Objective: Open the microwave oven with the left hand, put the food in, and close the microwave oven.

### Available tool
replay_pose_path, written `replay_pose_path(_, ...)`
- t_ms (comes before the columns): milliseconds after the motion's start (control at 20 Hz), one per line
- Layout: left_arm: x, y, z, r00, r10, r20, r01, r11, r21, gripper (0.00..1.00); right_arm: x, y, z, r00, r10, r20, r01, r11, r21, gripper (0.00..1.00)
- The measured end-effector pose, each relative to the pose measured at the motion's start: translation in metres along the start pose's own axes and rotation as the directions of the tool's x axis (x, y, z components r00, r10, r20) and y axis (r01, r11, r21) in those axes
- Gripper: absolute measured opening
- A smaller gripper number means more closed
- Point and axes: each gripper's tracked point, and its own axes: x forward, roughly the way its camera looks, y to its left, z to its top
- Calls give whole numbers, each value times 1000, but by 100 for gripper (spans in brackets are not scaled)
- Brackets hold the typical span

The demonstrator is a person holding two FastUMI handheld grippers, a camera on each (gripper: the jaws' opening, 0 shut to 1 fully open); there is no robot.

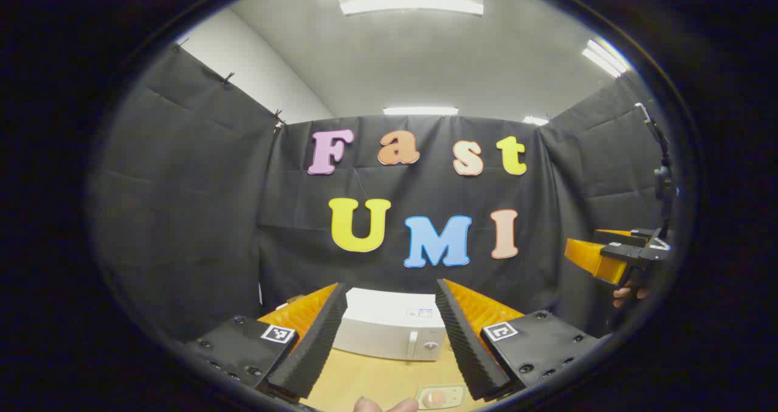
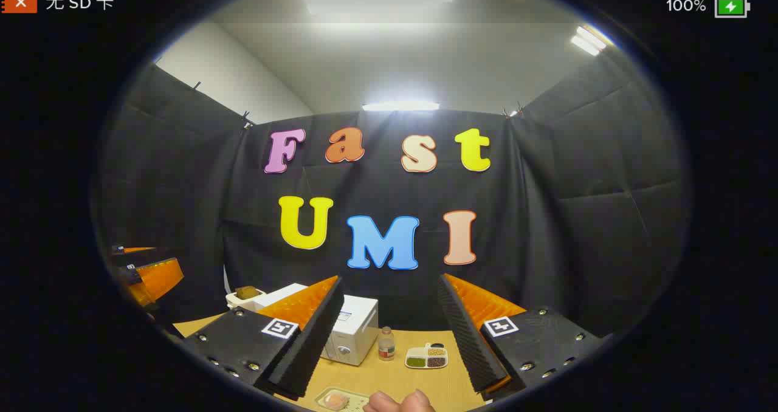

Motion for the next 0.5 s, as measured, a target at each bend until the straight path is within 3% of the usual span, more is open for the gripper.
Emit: replay_pose_path(500,8,-24,-5,1000,8,-4,-8,1000,18,96,7,-21,-4,1000,12,-13,-12,1000,5,95)
